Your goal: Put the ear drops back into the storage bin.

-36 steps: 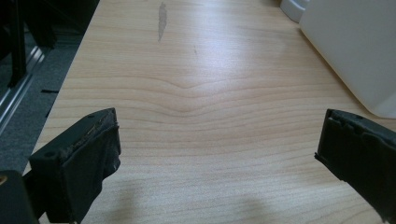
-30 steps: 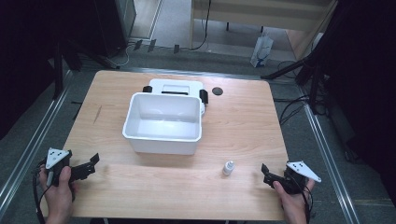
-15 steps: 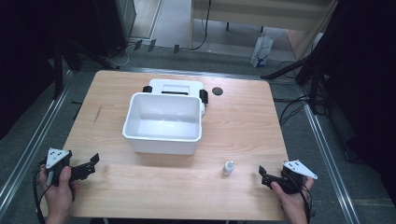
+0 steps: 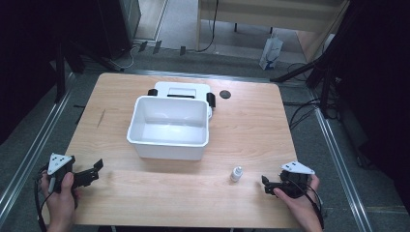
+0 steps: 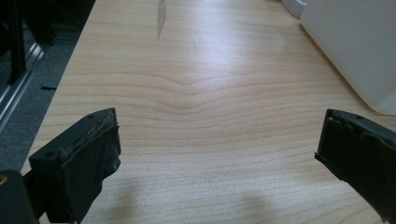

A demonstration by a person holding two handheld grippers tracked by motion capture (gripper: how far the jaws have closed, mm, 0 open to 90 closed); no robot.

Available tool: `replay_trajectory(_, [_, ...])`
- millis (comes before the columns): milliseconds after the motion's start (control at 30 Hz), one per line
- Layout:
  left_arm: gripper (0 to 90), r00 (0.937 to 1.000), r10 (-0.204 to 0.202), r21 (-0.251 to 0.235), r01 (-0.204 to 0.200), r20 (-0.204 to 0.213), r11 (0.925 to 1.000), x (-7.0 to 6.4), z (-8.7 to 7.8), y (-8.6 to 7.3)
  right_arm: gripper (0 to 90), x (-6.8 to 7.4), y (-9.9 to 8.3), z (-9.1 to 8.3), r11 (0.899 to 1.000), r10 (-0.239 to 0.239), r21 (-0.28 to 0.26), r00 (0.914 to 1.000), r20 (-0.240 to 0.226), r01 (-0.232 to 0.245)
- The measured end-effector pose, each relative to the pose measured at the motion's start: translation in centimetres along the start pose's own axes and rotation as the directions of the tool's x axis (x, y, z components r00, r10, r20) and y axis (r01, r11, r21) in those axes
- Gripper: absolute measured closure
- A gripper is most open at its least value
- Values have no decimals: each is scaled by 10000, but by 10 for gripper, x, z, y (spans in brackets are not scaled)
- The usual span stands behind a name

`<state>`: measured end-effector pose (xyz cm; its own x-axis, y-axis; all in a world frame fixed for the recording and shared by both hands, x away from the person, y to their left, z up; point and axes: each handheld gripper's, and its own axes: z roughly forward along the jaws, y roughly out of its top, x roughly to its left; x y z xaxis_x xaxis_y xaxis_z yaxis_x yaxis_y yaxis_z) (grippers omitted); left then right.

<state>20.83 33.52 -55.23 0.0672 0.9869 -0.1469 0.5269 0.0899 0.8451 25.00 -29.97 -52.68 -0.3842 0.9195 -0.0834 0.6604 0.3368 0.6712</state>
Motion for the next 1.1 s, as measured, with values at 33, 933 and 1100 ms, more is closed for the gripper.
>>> replay_trajectory(33, [3,10000,0,0,0,0,10000,0,0,0,16,1,2,-1,9997,-182,168,9998,-35,182])
replay_trajectory(933, [3,9999,-107,3,107,42,9999,1,0,0,36,43,82,-14,8730,-3412,3269,9321,-1213,3621])
replay_trajectory(1100, [3,10000,-74,19,73,54,10000,1,1,0,49,51,94,-16,8496,-3748,3405,9153,-1476,4028])
